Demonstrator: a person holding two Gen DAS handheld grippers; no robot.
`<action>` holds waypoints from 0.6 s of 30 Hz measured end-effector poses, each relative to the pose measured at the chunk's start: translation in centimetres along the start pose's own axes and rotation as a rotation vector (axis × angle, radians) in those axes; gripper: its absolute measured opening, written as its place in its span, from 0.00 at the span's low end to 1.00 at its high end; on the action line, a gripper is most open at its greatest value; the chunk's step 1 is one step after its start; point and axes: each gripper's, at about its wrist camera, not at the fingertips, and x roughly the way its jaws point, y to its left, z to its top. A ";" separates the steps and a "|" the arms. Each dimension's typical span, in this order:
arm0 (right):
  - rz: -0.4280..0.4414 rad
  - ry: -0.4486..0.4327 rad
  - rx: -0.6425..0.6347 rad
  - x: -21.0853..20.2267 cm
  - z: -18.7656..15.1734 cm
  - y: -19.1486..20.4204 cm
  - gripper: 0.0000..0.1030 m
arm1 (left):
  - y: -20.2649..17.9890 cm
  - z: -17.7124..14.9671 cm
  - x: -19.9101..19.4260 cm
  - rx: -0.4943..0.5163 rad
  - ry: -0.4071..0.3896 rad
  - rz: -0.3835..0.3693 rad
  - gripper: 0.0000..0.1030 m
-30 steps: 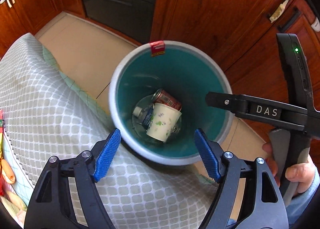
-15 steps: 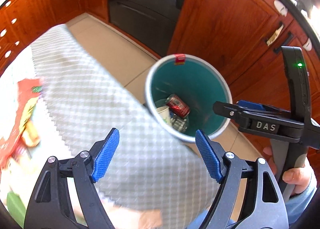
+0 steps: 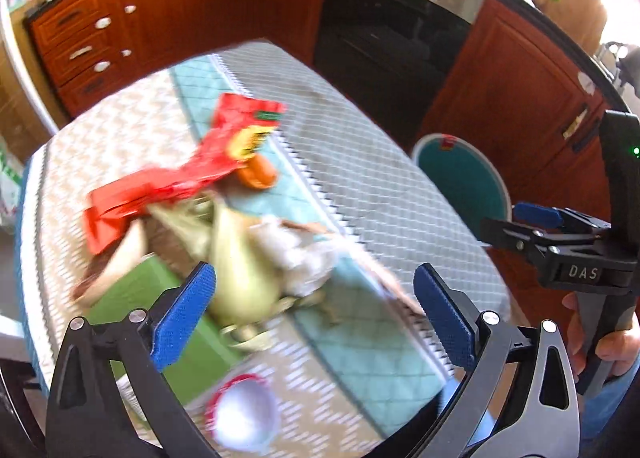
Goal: Collect trash
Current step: 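Return both grippers to the table toward the green box and white lid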
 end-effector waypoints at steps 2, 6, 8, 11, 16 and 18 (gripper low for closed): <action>0.005 0.018 -0.026 0.4 -0.4 1.8 0.89 | 1.6 -1.0 -0.8 -0.021 -0.004 0.008 0.96; 0.008 0.049 -0.067 1.0 -1.0 4.7 0.89 | 4.7 -3.0 -2.7 -0.050 -0.034 0.027 0.96; 0.001 0.058 -0.089 1.3 -1.5 5.9 0.89 | 6.1 -4.0 -3.3 -0.063 -0.043 0.037 0.96; 0.012 0.075 -0.124 1.8 -2.1 7.7 0.89 | 8.1 -5.7 -3.6 -0.090 -0.039 0.054 0.96; 0.103 0.105 -0.208 2.3 -3.7 12.3 0.89 | 11.2 -8.6 -2.8 -0.139 -0.002 0.082 0.96; 0.125 0.127 -0.245 2.9 -4.4 14.1 0.89 | 12.2 -9.6 -2.2 -0.163 0.019 0.080 0.96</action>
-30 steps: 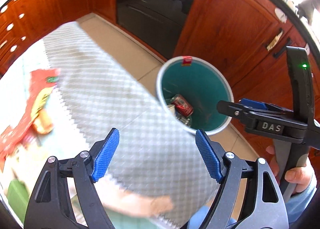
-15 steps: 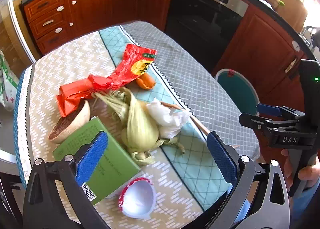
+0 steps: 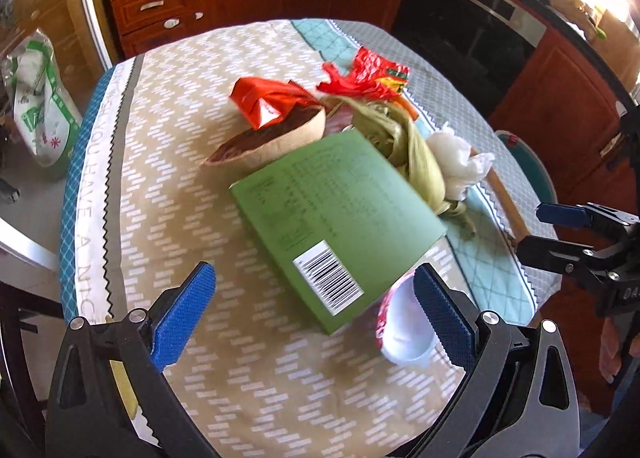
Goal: Collect trash
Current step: 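Return both grippers to the table toward the green box and white lid, then grasp the green box with the left gripper while the right grasps the white-red lid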
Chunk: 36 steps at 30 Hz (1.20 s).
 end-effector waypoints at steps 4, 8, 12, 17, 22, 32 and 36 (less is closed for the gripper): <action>0.019 0.056 -0.033 2.4 -0.6 2.1 0.89 | 1.3 -1.3 0.9 -0.022 0.022 0.002 0.96; 0.028 0.109 -0.040 4.4 -1.3 3.2 0.75 | 1.8 -1.9 1.1 -0.026 0.023 0.011 0.96; 0.050 0.152 -0.030 6.1 -1.4 4.1 0.67 | 2.7 -2.2 1.6 -0.048 0.031 0.012 0.96; 0.053 0.150 -0.062 7.3 -1.3 5.7 0.59 | 3.3 -2.4 1.4 -0.064 0.030 0.017 0.96; 0.047 0.138 -0.084 7.8 -1.2 6.6 0.38 | 3.4 -2.4 1.3 -0.070 0.026 0.019 0.96; 0.025 0.079 -0.080 6.1 -0.6 5.9 0.04 | 2.1 -1.8 1.9 -0.068 0.017 0.018 0.96; -0.006 0.054 -0.026 5.0 -0.5 3.7 0.04 | 1.1 -1.5 2.2 -0.078 -0.014 0.037 0.96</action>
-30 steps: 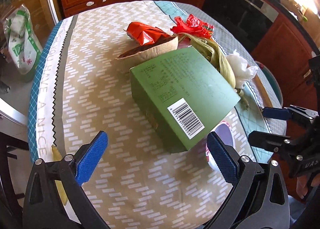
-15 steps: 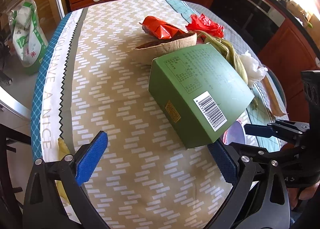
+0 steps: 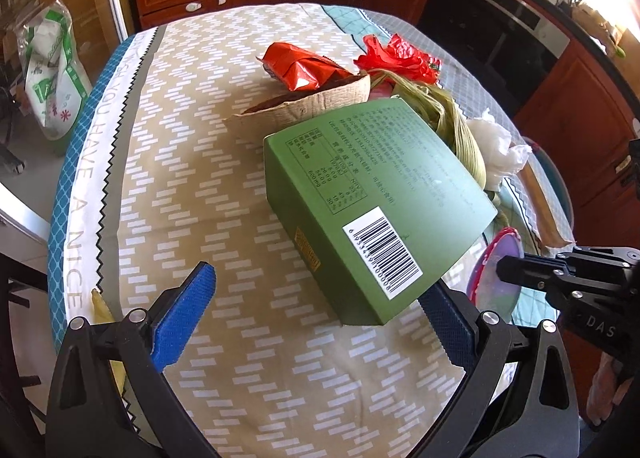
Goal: Collect trash
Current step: 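Grasp the green box with the left gripper while the right grasps the white-red lid, then carry the box and lid over the bin and open both grippers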
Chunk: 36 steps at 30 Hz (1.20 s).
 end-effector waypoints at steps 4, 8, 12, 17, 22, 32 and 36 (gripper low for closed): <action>-0.014 -0.008 0.038 -0.8 -0.6 -2.0 0.04 | -1.1 0.0 0.4 -0.002 -0.018 0.027 0.90; -0.016 -0.005 0.047 -1.1 -1.1 -2.9 0.04 | -1.8 -0.2 1.1 -0.009 -0.012 0.056 0.78; -0.013 -0.011 0.044 -1.2 -1.1 -2.7 0.04 | -1.7 -0.5 1.6 -0.029 0.005 0.065 0.52; -0.003 -0.026 0.042 -1.8 -1.0 -2.5 0.04 | -1.0 -0.7 1.4 -0.043 0.007 0.096 0.07; 0.021 -0.054 0.051 -3.1 -1.1 -2.8 0.04 | 0.1 -1.3 -0.7 -0.050 -0.012 0.108 0.04; 0.056 -0.138 0.067 -6.1 -1.4 -3.5 0.04 | 1.4 -1.5 -7.5 -0.085 -0.132 0.135 0.04; 0.051 -0.192 0.089 -8.1 -1.4 -4.7 0.04 | 0.7 -0.2 -9.9 -0.068 -0.189 0.141 0.04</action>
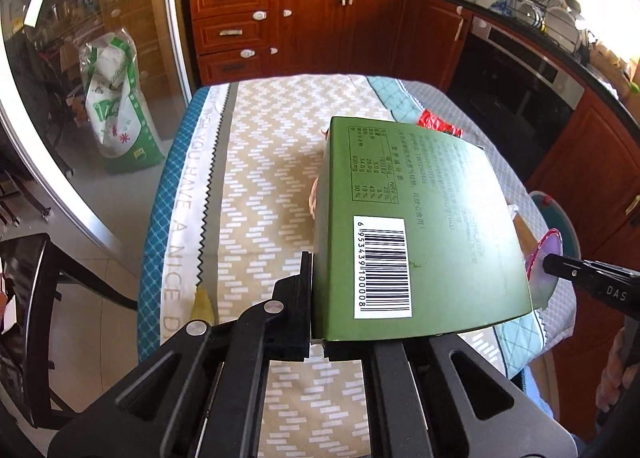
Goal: Collect trash
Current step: 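Carry the box and lid over the bin and open both grippers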
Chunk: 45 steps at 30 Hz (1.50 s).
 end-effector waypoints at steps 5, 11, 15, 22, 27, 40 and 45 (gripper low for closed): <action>-0.026 -0.083 0.048 -3.1 0.8 -2.5 0.04 | -2.6 2.2 -1.7 0.047 -0.053 -0.046 0.04; -0.073 -0.179 0.132 -6.7 1.8 -6.9 0.04 | -9.3 5.1 -1.2 0.181 -0.079 -0.132 0.04; -0.114 -0.220 0.193 -8.3 2.2 -10.3 0.04 | -14.1 6.4 0.8 0.248 -0.047 -0.205 0.04; -0.175 -0.256 0.282 -9.8 2.4 -16.3 0.04 | -21.9 7.6 4.4 0.354 0.021 -0.293 0.04; -0.203 -0.265 0.341 -9.8 2.2 -20.4 0.04 | -26.2 7.8 6.4 0.416 0.061 -0.304 0.04; -0.267 -0.110 0.506 -4.6 0.7 -31.0 0.05 | -34.6 7.9 12.5 0.537 0.161 -0.299 0.04; -0.253 -0.057 0.545 -2.4 0.1 -32.8 0.13 | -37.0 8.1 14.7 0.571 0.187 -0.293 0.04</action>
